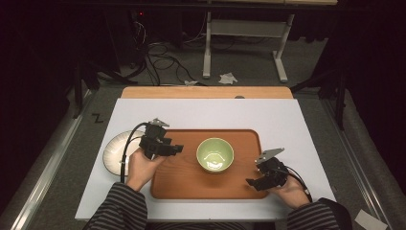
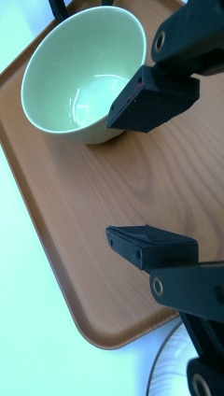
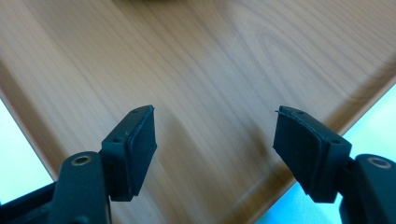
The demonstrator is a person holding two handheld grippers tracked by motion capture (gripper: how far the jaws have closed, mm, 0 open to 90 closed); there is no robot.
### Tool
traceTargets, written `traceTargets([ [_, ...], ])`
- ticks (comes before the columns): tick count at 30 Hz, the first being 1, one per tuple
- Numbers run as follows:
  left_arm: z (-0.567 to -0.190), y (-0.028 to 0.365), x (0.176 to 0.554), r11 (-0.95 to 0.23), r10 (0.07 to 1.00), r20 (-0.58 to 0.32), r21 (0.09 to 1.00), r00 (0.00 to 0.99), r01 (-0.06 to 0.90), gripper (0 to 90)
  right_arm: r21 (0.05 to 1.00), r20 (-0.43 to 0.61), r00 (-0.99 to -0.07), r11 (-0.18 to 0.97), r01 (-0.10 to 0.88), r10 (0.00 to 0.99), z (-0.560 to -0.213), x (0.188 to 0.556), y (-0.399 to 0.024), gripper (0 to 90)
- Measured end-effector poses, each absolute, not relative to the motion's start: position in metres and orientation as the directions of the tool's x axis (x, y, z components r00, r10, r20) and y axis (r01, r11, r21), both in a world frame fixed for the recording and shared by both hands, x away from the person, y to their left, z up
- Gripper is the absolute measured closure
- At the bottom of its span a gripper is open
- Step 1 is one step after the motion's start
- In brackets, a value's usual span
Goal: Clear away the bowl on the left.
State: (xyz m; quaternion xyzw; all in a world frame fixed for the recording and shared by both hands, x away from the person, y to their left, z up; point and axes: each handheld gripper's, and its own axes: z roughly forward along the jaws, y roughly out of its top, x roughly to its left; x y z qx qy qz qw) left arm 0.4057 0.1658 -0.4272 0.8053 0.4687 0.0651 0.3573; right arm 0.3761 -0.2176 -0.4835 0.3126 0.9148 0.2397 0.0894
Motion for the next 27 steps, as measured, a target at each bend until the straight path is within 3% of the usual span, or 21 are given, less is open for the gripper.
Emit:
traceTargets([
  [27,-0.446,0.168,0.388,-0.319,0.809,-0.222,0.611,0.544,0.724,41.1,0.502,-0.02,-0.792,0.691,0.52,0.611,-0.483,0.376,-0.218,31.5],
])
